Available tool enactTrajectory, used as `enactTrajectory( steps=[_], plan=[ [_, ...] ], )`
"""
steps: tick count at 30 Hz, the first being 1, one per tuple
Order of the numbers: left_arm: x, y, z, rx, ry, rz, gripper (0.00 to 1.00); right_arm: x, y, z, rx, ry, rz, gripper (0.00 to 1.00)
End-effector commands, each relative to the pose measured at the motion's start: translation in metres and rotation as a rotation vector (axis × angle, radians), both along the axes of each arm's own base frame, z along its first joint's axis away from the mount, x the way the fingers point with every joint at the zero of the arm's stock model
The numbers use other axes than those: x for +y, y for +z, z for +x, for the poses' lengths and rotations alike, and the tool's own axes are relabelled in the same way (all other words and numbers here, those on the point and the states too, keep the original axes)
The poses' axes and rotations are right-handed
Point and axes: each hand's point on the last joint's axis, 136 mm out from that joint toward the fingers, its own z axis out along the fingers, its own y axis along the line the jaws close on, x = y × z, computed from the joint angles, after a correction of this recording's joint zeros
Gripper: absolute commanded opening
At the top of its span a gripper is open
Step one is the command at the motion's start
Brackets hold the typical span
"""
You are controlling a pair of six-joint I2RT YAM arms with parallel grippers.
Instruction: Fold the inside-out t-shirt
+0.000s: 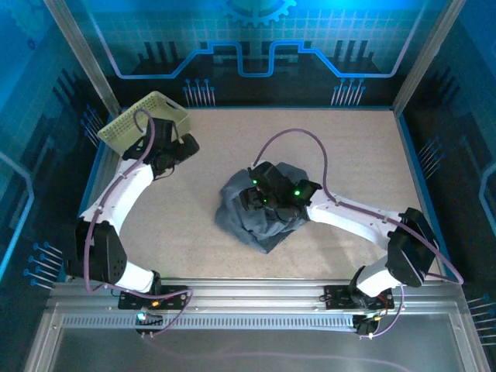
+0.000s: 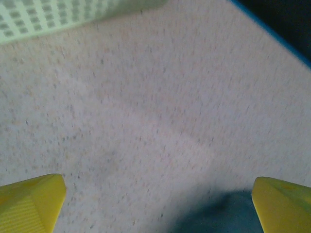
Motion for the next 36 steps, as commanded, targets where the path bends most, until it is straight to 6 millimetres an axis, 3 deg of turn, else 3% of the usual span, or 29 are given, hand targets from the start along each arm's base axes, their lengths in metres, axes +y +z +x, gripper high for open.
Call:
enactTrajectory(
  steps=[1, 6, 10, 15, 20, 24, 29, 31, 33, 36],
  plan=[
    [-0.041, -0.011, -0.019, 0.06, -0.188, 0.003, 0.99, -0.033, 0.018, -0.001, -0.056, -0.065, -0.036, 0.78],
    [-0.112, -0.025, -0.018, 0.098, -0.413, 0.055, 0.99, -0.09, -0.01, -0.005, 0.039, -0.214, -0.051, 0.78],
    [-0.149, -0.047, -0.016, 0.149, -0.507, 0.077, 0.98, -0.114, -0.037, 0.0, 0.138, -0.313, -0.021, 0.77],
    [-0.175, -0.063, -0.029, 0.201, -0.599, 0.159, 0.97, -0.115, -0.051, 0.019, 0.219, -0.363, 0.081, 0.77],
    [-0.177, -0.084, -0.042, 0.248, -0.592, 0.135, 0.87, -0.098, -0.069, 0.037, 0.288, -0.357, 0.099, 0.76],
    [-0.187, -0.094, -0.048, 0.255, -0.615, 0.079, 0.75, -0.086, -0.082, 0.043, 0.323, -0.34, 0.079, 0.61],
    [-0.195, -0.106, -0.048, 0.276, -0.64, 0.049, 0.57, -0.087, -0.08, 0.05, 0.292, -0.337, 0.044, 0.27],
    [-0.199, -0.104, -0.046, 0.271, -0.644, 0.038, 0.46, -0.09, -0.072, 0.051, 0.26, -0.332, 0.022, 0.13],
    [-0.199, -0.098, -0.043, 0.256, -0.638, 0.035, 0.3, -0.095, -0.059, 0.052, 0.215, -0.327, 0.0, 0.04],
    [-0.198, -0.077, -0.037, 0.199, -0.622, 0.037, 0.06, -0.102, -0.028, 0.052, 0.131, -0.31, -0.013, 0.0]
  ],
)
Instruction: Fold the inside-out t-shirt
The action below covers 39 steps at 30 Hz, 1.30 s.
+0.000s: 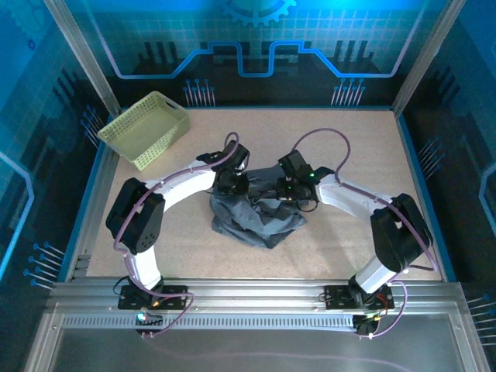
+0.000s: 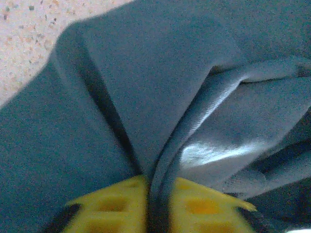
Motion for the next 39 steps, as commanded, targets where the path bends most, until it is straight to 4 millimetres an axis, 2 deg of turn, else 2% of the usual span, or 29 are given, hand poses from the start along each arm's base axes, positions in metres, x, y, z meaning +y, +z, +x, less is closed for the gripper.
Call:
enactTrajectory(
  steps=[1, 4, 8, 10, 12, 14, 16, 18, 20, 25, 29, 32, 33, 34, 35, 37, 39],
  plan=[
    [-0.004, 0.038, 0.01, -0.08, 0.004, -0.055, 0.0, -0.007, 0.058, 0.006, -0.148, 0.028, -0.03, 0.0],
    [0.008, 0.079, 0.016, -0.171, 0.051, -0.11, 0.0, -0.012, 0.104, 0.006, -0.251, 0.058, -0.027, 0.0],
    [0.039, 0.155, 0.019, -0.344, 0.153, -0.26, 0.0, -0.017, 0.172, 0.005, -0.399, 0.097, 0.005, 0.0],
    [0.059, 0.192, 0.013, -0.433, 0.208, -0.356, 0.0, -0.02, 0.206, 0.002, -0.475, 0.112, 0.04, 0.0],
    [0.077, 0.222, 0.005, -0.511, 0.245, -0.429, 0.0, -0.023, 0.233, -0.001, -0.529, 0.112, 0.073, 0.0],
    [0.084, 0.239, -0.007, -0.566, 0.245, -0.468, 0.0, -0.024, 0.248, -0.006, -0.557, 0.115, 0.102, 0.0],
    [0.079, 0.247, -0.021, -0.574, 0.197, -0.519, 0.0, -0.022, 0.252, -0.01, -0.554, 0.116, 0.14, 0.0],
    [0.068, 0.241, -0.032, -0.531, 0.146, -0.562, 0.0, -0.014, 0.241, -0.014, -0.519, 0.136, 0.182, 0.0],
    [0.061, 0.225, -0.041, -0.468, 0.114, -0.567, 0.0, -0.011, 0.222, -0.017, -0.474, 0.131, 0.185, 0.0],
    [0.041, 0.163, -0.076, -0.276, 0.013, -0.433, 0.03, -0.027, 0.161, -0.011, -0.345, 0.049, 0.078, 0.0],
    [0.031, 0.115, -0.105, -0.173, -0.066, -0.345, 0.16, -0.031, 0.138, -0.005, -0.299, 0.038, 0.032, 0.0],
    [0.037, 0.092, -0.116, -0.133, -0.065, -0.299, 0.23, -0.042, 0.138, -0.003, -0.301, 0.004, 0.001, 0.0],
    [0.044, 0.086, -0.117, -0.137, -0.051, -0.268, 0.31, -0.046, 0.137, -0.003, -0.298, -0.009, -0.003, 0.0],
    [0.052, 0.083, -0.117, -0.151, -0.031, -0.233, 0.42, -0.05, 0.134, -0.005, -0.292, -0.024, -0.006, 0.0],
    [0.059, 0.081, -0.117, -0.164, -0.013, -0.2, 0.47, -0.055, 0.131, -0.006, -0.282, -0.041, -0.011, 0.0],
    [0.075, 0.078, -0.114, -0.183, 0.038, -0.121, 0.57, -0.064, 0.116, -0.013, -0.238, -0.079, -0.03, 0.0],
    [0.08, 0.081, -0.113, -0.196, 0.049, -0.076, 0.6, -0.067, 0.096, -0.021, -0.184, -0.09, -0.038, 0.01]
  ],
)
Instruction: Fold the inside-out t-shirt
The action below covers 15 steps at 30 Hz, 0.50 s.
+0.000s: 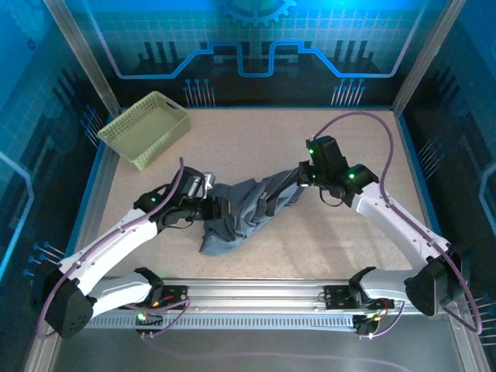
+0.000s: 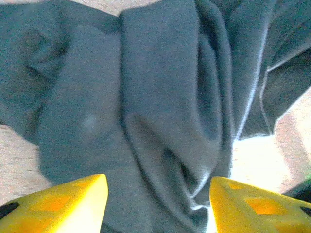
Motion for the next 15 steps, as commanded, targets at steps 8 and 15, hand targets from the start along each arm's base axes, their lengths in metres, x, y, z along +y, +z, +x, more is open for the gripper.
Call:
enactTrajectory(
  steps=[8, 15],
  plan=[
    [-0.035, 0.005, -0.04, -0.209, -0.178, 0.267, 0.79, -0.023, -0.054, -0.022, 0.127, -0.088, -0.031, 0.02],
    [-0.051, -0.046, -0.057, -0.158, -0.256, 0.487, 0.9, -0.022, -0.033, -0.011, 0.084, -0.09, -0.008, 0.01]
  ],
)
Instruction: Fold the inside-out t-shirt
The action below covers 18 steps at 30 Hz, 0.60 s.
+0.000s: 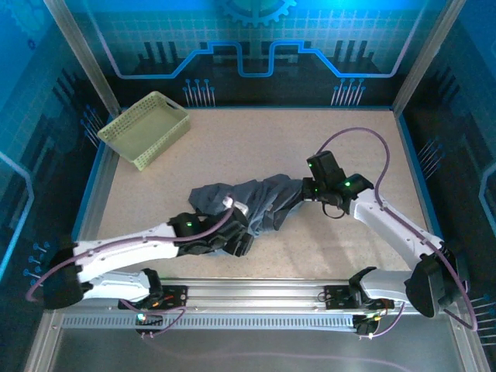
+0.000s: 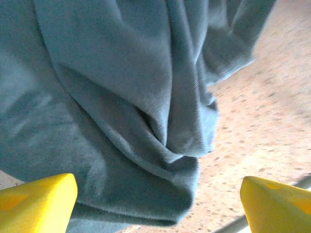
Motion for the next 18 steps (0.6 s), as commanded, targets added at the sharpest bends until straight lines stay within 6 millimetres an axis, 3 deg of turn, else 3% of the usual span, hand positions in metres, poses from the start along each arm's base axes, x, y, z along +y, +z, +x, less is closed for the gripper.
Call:
enactTrajectory(
  steps=[1, 4, 6, 8, 10, 11, 14, 18],
  plan=[
    [0.003, -0.015, 0.007, -0.038, 0.034, 0.114, 0.92, -0.003, 0.025, 0.011, -0.059, -0.034, 0.033, 0.01],
    [0.0, -0.03, 0.014, -0.04, 0.057, 0.183, 0.93, -0.001, 0.033, 0.01, -0.076, -0.031, 0.054, 0.01],
    [0.004, -0.033, 0.022, -0.061, 0.089, 0.238, 0.84, -0.005, 0.038, 0.009, -0.087, -0.046, 0.048, 0.01],
    [0.008, -0.032, 0.028, -0.072, 0.101, 0.256, 0.67, -0.017, 0.044, 0.006, -0.103, -0.083, 0.02, 0.0],
    [0.012, -0.024, 0.034, -0.09, 0.11, 0.245, 0.36, -0.035, 0.054, 0.001, -0.125, -0.133, -0.019, 0.0],
    [0.013, -0.018, 0.038, -0.101, 0.111, 0.223, 0.25, -0.044, 0.059, -0.002, -0.135, -0.152, -0.034, 0.0],
    [0.014, 0.017, 0.049, -0.162, 0.109, 0.112, 0.09, -0.069, 0.084, -0.012, -0.182, -0.198, -0.045, 0.0],
    [0.006, 0.098, 0.07, -0.273, 0.077, -0.16, 0.02, -0.088, 0.144, -0.032, -0.307, -0.21, -0.018, 0.0]
  ],
)
